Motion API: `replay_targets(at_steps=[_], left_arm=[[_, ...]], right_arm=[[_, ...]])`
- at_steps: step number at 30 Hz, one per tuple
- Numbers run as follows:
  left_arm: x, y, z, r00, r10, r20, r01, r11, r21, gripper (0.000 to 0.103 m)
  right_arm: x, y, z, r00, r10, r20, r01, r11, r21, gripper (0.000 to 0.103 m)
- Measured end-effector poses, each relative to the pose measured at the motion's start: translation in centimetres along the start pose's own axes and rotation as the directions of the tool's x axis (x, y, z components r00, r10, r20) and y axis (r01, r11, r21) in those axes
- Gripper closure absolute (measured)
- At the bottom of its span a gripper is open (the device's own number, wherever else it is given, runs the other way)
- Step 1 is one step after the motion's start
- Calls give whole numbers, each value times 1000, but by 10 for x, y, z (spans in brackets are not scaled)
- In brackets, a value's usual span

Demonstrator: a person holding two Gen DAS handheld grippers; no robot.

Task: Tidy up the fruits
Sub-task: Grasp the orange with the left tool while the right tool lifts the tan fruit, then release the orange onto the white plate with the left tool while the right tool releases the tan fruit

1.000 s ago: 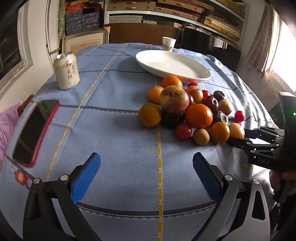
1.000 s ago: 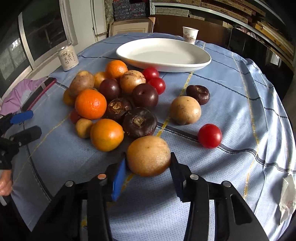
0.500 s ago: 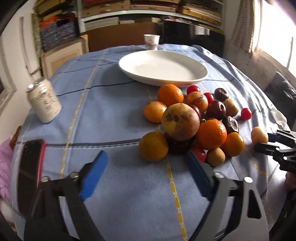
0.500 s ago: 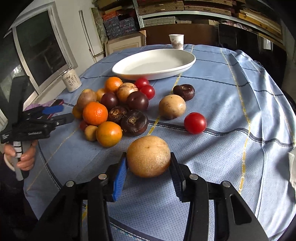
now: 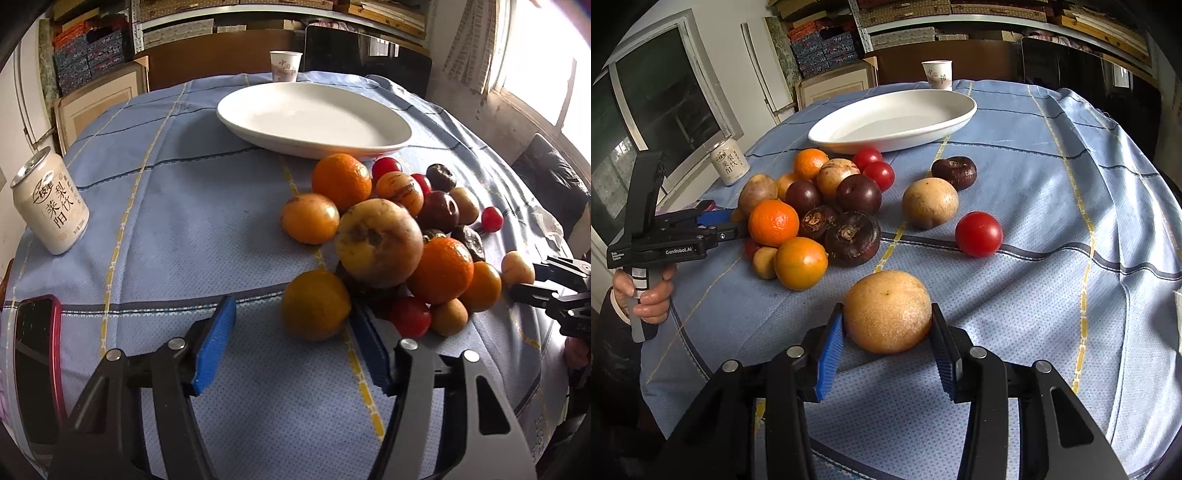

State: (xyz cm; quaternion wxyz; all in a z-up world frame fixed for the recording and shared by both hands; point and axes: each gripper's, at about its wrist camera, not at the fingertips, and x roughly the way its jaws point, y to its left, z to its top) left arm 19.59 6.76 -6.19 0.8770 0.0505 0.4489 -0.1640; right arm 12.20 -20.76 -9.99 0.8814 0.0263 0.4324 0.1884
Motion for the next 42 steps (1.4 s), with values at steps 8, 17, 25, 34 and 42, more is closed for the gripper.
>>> replay_targets(at_steps=[8, 17, 25, 34, 42], left_arm=[[1, 2, 2, 995, -98, -14, 98, 995, -6, 63], [-5, -3, -3, 996, -93, -16, 93, 996, -11, 66], [-31, -13, -7, 997, -71, 19, 71, 997, -1, 66], [-59, -18, 56, 989, -71, 127, 72, 997, -1, 66], [-16, -17, 140, 990, -91, 106, 96, 995, -37, 66]], right_arm=[[1, -2, 0, 1000, 12, 2, -12, 1000, 10, 57], [-1, -5, 0, 1000, 12, 6, -12, 1000, 16, 58], [-17, -3, 10, 999, 14, 47, -14, 1000, -3, 58], [-29, 1, 88, 989, 9, 148, 4, 996, -89, 58], [20, -10, 166, 993, -15, 120, 22, 998, -53, 58]])
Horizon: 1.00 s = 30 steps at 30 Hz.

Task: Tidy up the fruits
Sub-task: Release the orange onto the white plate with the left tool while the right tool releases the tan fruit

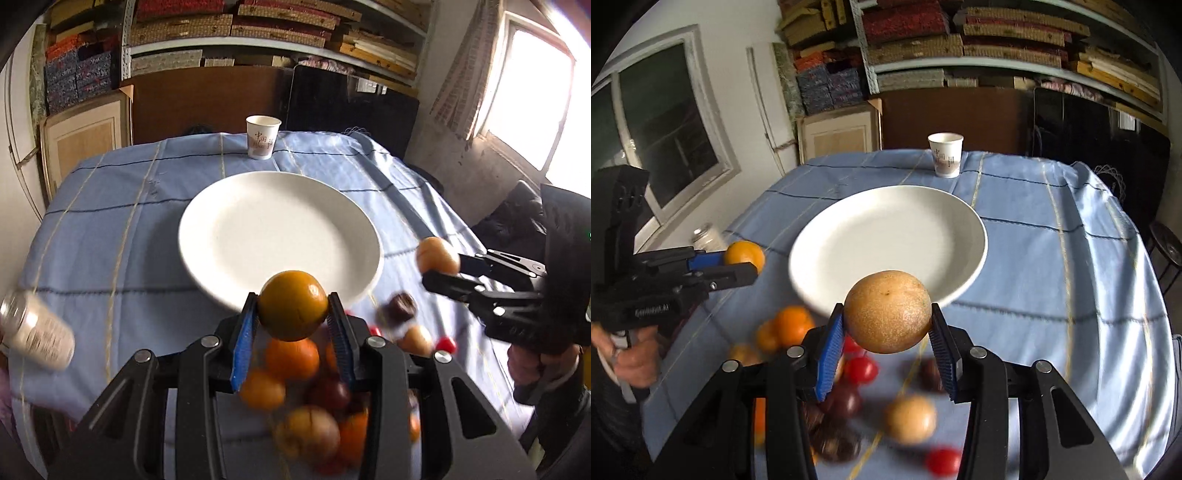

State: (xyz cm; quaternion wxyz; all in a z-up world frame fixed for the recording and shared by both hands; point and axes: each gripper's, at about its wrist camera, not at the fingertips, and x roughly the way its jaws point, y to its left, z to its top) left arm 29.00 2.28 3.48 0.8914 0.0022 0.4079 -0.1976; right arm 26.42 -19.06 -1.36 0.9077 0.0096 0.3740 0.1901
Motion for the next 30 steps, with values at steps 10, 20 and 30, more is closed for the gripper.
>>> replay_targets(at_steps=[10, 20, 30], left_arm=[[93, 28, 26, 988, 65, -141, -71, 997, -41, 66], [123, 41, 22, 976, 91, -198, -104, 993, -54, 66], [61, 15, 19, 959, 279, -40, -278, 960, 35, 8]], right_arm=[[106, -15, 30, 982, -36, -184, 46, 998, 47, 58], [131, -12, 33, 970, -60, -234, 67, 998, 20, 57], [61, 9, 31, 973, -229, -36, 226, 971, -80, 29]])
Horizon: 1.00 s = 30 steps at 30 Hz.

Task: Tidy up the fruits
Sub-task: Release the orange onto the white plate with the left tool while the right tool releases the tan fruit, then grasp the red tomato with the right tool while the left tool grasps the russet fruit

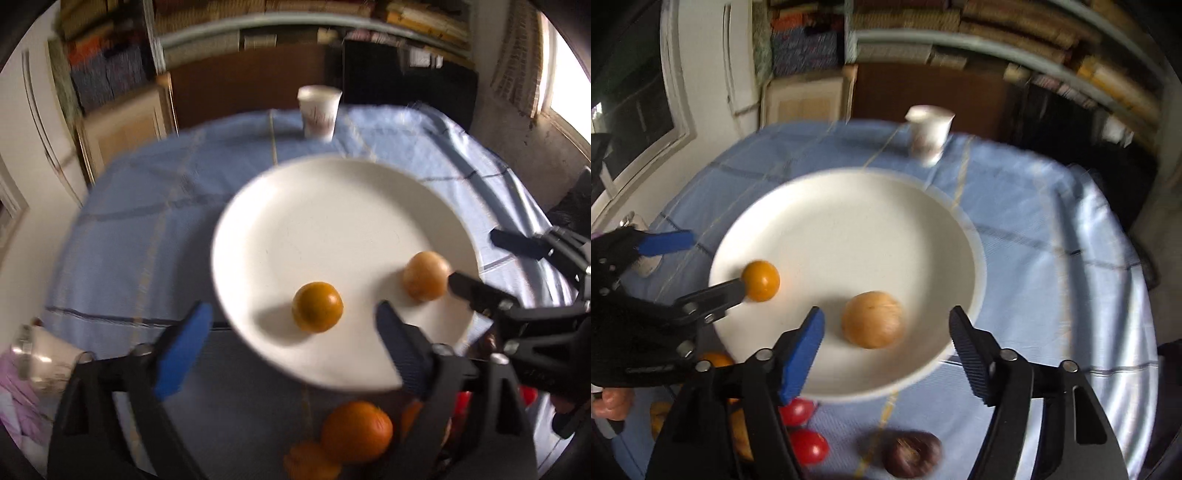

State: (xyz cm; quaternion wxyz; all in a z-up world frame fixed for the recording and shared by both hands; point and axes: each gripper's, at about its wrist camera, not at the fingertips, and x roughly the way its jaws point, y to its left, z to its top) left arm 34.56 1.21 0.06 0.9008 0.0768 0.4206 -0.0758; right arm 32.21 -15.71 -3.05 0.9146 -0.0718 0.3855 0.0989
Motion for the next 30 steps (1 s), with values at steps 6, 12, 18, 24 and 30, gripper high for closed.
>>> replay_targets(at_steps=[6, 12, 18, 24, 30], left_arm=[[-63, -5, -36, 994, 54, 99, -53, 999, -10, 5], [-100, 7, -100, 996, -4, 93, 14, 993, -116, 5], [-112, 8, -155, 995, 1, 95, 13, 988, -152, 5], [-113, 5, -180, 992, -21, 122, 38, 990, -133, 5], [-102, -1, -181, 993, -57, 103, 68, 992, -111, 5]], right_arm=[[-88, -4, -45, 961, -88, 261, 86, 996, 16, 3], [-121, -12, -103, 975, -60, 215, 62, 998, -4, 3], [-119, -15, -151, 983, -96, 156, 101, 995, -21, 4], [-98, -20, -159, 992, -78, 101, 77, 997, 12, 4], [-91, -22, -156, 992, -69, 103, 69, 998, -2, 4]])
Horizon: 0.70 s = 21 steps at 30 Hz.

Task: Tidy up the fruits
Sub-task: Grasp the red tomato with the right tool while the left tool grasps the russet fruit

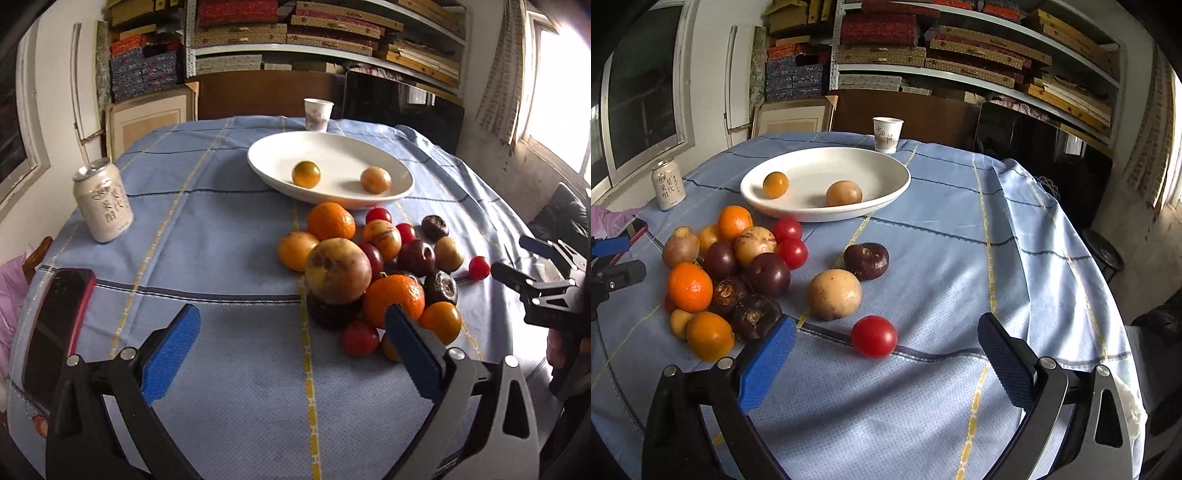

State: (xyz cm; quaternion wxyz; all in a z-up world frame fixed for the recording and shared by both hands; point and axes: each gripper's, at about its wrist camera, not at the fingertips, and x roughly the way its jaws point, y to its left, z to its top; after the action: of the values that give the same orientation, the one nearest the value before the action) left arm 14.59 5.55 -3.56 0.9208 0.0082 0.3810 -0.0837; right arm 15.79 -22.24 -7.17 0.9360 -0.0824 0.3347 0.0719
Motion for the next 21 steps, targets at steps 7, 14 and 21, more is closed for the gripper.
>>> replay_targets(at_steps=[7, 14, 21], left_arm=[[6, -10, 6, 1000, -19, 12, 18, 998, 55, 5], [16, -14, 16, 999, -53, 11, 52, 995, 84, 5], [28, -13, 26, 997, -71, -2, 71, 995, 66, 5]], right_arm=[[14, -4, 2, 998, 39, -53, -39, 999, 6, 17], [25, -6, 0, 993, 71, -93, -69, 997, 19, 28], [27, -6, -1, 991, 88, -101, -87, 996, 18, 28]])
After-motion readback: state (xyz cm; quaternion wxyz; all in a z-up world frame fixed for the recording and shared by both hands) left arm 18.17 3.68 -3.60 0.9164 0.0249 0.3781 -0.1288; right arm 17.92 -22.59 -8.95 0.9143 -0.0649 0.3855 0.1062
